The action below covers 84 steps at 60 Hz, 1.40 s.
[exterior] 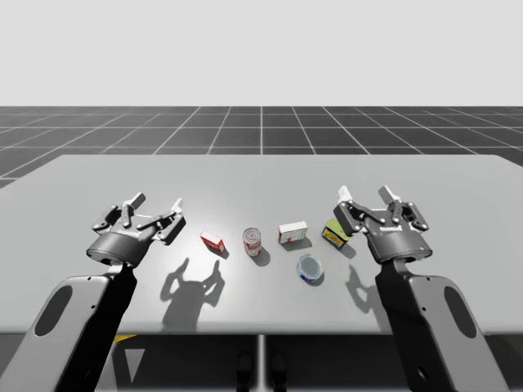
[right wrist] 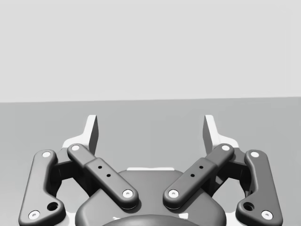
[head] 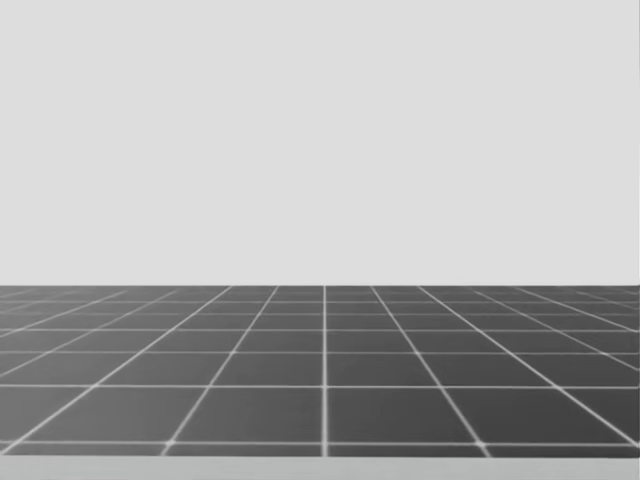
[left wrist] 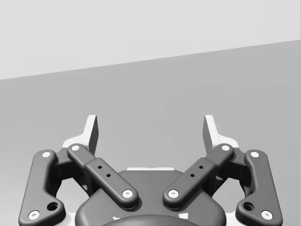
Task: Grasp the pudding box and hold it up.
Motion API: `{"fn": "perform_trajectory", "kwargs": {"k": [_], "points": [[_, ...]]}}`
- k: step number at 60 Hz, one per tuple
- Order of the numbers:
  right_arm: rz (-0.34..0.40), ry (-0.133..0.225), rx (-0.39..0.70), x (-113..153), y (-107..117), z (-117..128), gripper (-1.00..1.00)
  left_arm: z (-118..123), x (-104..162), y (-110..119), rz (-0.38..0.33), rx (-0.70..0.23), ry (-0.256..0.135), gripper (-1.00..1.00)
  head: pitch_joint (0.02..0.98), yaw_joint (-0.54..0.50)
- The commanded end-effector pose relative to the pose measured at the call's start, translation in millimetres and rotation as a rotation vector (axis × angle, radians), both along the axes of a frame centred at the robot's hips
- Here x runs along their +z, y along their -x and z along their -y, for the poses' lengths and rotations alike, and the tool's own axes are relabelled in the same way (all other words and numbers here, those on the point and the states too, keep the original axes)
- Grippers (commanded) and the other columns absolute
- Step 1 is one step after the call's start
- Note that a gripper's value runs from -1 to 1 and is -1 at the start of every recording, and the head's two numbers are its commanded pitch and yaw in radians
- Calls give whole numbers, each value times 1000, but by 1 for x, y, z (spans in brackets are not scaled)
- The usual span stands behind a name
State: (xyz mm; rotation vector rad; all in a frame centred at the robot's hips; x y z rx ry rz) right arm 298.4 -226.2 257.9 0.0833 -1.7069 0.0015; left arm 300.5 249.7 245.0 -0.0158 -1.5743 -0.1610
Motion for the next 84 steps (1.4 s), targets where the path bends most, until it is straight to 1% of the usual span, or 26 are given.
{"fn": "perform_trajectory", "kwargs": {"k": [1, 2, 3, 5, 10, 18, 19, 21, 27, 36, 38, 42, 48, 49, 54, 60, 61, 69, 76, 79, 80, 84], "points": [[14, 5, -31, -1, 1, -1, -1000, 0, 0, 0, -2, -2, -1, -1000, 45, 10], [13, 16, -18, -1, 1, 0, -1000, 0, 0, 0, -2, -2, 0, -1000, 46, 10], [8, 18, -5, -1, 1, 0, -1000, 0, 0, 0, -2, -2, 0, -1000, 47, 9], [-7, 4, 17, -1, 0, 0, -1000, 0, 0, 0, -2, -1, -1, -1000, 51, 9], [-29, 1, 16, -1, -1, 1, -1000, -1, 0, 0, -3, -1, 1, -1000, 69, 9], [-36, 0, 17, -1, -2, 1, -1000, -1, 1, 0, -3, -1, 1, -1000, 140, 7], [-36, 4, 16, -1, -2, 2, -1000, -1, 1, 0, -3, -1, 1, -1000, 174, 7], [-36, 5, 15, -1, -2, 2, -1000, -1, 1, 0, -3, -2, 2, -1000, 196, 8], [-31, 27, -4, -2, -3, 1, -1000, -1, 1, 0, -3, -9, 7, -1000, 288, 13], [-36, 34, -7, -2, -3, 1, -1000, -1, 1, 0, -5, -15, 10, -1000, 419, 21], [-40, 34, -12, -2, -3, 1, -1000, -1, 1, 0, -5, -15, 13, -1000, 465, 23], [-41, 38, -18, -2, -3, 1, -1000, -1, 1, 0, -4, -13, 12, -1000, 525, 24], [-42, 41, -22, -2, -4, 1, -1000, -1, 1, 0, -4, -13, 12, -1000, 611, 10], [-41, 42, -23, -2, -4, 1, -1000, -1, 1, 0, -4, -14, 12, -1000, 638, 2], [-40, 46, -25, -2, -4, 1, -1000, -1, 1, 0, -4, -16, 13, -1000, 688, -21], [-38, 50, -26, -2, -4, 0, -1000, -1, 2, 0, -3, -18, 12, -1000, 731, -63], [-37, 53, -30, -2, -4, 0, -1000, -1, 2, 0, -3, -19, 13, -1000, 748, -84], [-33, 60, -37, -3, -4, 0, -1000, 0, 2, 0, -3, -22, 14, -1000, 793, -123], [-26, 65, -41, -2, -4, -1, -1000, 1, 2, 0, -2, -24, 13, -1000, 797, -135], [-21, 76, -47, -2, -4, -4, -1000, 1, 2, 0, -3, -24, 14, -1000, 792, -137], [-34, 53, -27, -1, -2, -7, -1000, 1, 2, 0, -4, -24, 15, -1000, 788, -136], [-49, 41, -13, 0, 0, -12, -1000, 1, 2, 0, -5, -21, 17, -1000, 781, -134]]}}
